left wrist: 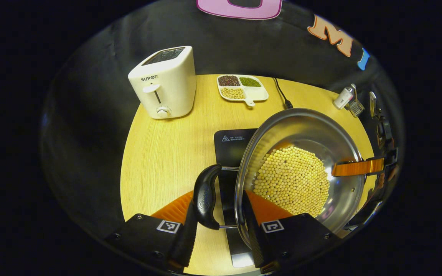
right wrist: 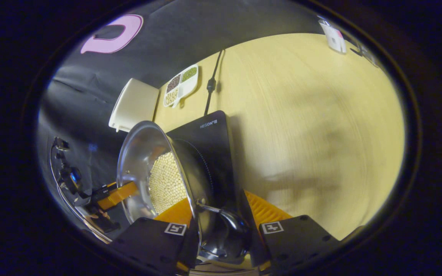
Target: First push the handle of the pot to place it horizontally, then grasp the pot with both hands and set it on the induction cooktop.
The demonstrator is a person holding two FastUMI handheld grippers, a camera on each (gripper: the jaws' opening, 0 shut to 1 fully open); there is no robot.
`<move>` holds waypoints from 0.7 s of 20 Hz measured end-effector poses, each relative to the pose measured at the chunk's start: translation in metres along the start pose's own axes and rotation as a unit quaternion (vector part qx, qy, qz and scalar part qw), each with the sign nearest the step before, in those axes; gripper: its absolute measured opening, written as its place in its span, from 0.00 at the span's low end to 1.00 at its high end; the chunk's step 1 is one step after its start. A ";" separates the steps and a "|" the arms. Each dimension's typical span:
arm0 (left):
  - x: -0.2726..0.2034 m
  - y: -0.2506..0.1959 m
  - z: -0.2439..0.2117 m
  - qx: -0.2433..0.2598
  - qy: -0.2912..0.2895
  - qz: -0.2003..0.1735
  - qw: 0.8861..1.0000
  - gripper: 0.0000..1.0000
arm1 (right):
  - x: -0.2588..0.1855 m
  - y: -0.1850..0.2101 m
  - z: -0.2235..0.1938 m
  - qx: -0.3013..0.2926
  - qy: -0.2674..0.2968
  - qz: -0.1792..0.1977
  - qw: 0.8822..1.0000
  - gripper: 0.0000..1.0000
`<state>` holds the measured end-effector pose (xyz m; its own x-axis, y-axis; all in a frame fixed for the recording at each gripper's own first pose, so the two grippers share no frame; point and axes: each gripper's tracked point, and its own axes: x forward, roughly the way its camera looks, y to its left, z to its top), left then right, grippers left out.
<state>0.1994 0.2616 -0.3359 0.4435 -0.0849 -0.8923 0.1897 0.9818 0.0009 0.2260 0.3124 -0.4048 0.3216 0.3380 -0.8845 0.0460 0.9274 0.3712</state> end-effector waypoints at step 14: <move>-0.048 0.024 0.037 -0.044 -0.198 0.076 0.976 1.00 | -0.075 -0.012 0.057 -0.077 -0.206 -0.021 0.975 1.00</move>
<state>0.2152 0.2834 -0.2757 0.7683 0.0212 -0.6398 0.0264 0.9976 0.0647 0.2552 0.2666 -0.3272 0.6766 0.2350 -0.6979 -0.0640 0.9629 0.2622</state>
